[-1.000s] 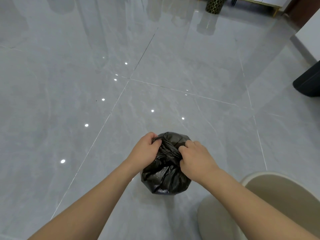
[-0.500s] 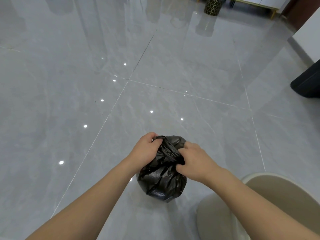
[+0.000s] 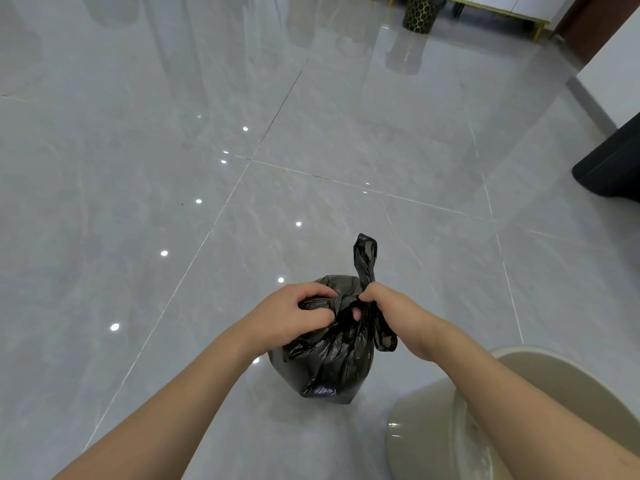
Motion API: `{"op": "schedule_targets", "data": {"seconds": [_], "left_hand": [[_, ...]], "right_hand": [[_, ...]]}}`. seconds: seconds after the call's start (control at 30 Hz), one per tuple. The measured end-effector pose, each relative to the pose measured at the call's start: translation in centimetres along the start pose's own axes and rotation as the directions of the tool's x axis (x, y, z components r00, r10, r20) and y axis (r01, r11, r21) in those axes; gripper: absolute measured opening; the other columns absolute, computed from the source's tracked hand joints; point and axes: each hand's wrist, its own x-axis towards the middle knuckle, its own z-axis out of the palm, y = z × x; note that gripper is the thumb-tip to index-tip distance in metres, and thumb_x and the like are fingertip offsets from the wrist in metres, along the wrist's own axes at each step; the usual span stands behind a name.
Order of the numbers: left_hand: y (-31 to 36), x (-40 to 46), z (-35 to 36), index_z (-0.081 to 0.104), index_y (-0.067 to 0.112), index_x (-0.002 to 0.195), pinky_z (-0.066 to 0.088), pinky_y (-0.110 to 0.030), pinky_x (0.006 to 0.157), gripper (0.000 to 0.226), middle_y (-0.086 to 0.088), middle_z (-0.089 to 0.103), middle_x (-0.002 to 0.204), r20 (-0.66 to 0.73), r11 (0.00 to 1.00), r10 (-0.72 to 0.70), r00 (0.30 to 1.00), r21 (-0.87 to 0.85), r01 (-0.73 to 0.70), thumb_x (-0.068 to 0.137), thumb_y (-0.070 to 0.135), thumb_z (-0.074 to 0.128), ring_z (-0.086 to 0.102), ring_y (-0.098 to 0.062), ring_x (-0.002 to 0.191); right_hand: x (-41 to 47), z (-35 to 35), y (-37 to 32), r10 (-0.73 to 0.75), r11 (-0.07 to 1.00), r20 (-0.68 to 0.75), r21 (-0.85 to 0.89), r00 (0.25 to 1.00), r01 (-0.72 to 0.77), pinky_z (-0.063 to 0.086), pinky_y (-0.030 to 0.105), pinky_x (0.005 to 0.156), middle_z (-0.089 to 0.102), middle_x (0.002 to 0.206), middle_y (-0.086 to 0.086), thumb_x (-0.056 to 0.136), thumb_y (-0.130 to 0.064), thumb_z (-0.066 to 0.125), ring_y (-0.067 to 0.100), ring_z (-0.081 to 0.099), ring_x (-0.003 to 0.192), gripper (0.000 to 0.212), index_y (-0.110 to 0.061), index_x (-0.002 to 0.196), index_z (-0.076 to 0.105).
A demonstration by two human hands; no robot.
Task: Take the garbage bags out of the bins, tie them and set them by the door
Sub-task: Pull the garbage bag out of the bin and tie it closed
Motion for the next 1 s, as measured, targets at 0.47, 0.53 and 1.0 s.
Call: {"op": "schedule_targets", "data": {"seconds": [0.47,0.53,1.0], "left_hand": [[-1.1,0.8,1.4,0.057,0.024,0.071,0.017,-0.041,0.108,0.006,0.011,0.053,0.134,-0.118,0.523,0.629,0.769,0.796,-0.305,0.071,0.021,0.062,0.036,-0.028,0.132],[-0.8,0.6,1.3,0.058,0.025,0.072,0.012,-0.049,0.115,0.006,0.011,0.050,0.141,-0.077,0.479,0.661,0.746,0.809,-0.341,0.072,0.019,0.059,0.029,-0.028,0.141],[-2.5,1.4,1.4,0.055,0.030,0.088,0.008,-0.035,0.109,0.016,0.015,0.059,0.092,-0.283,0.747,0.428,0.858,0.646,-0.160,0.082,0.015,0.053,0.042,-0.004,0.111]], "right_hand": [[0.0,0.1,-0.6,0.005,0.980,-0.023,-0.200,1.000,-0.010,0.027,0.027,0.055,0.043,0.060,-0.005,0.096,-0.024,0.044,0.013,0.035,0.053,0.038,-0.017,0.059,0.045],[0.2,0.2,-0.6,0.033,0.981,-0.005,-0.193,0.999,-0.033,0.024,0.030,0.058,0.038,0.058,-0.005,0.092,-0.025,0.043,0.015,0.031,0.056,0.034,-0.018,0.059,0.038],[1.5,1.0,1.3,-0.470,0.674,-0.142,-0.696,0.871,0.250,0.048,0.031,0.073,0.065,0.091,-0.012,0.090,-0.028,0.055,0.013,0.059,0.085,0.010,-0.029,0.098,0.061]]}}
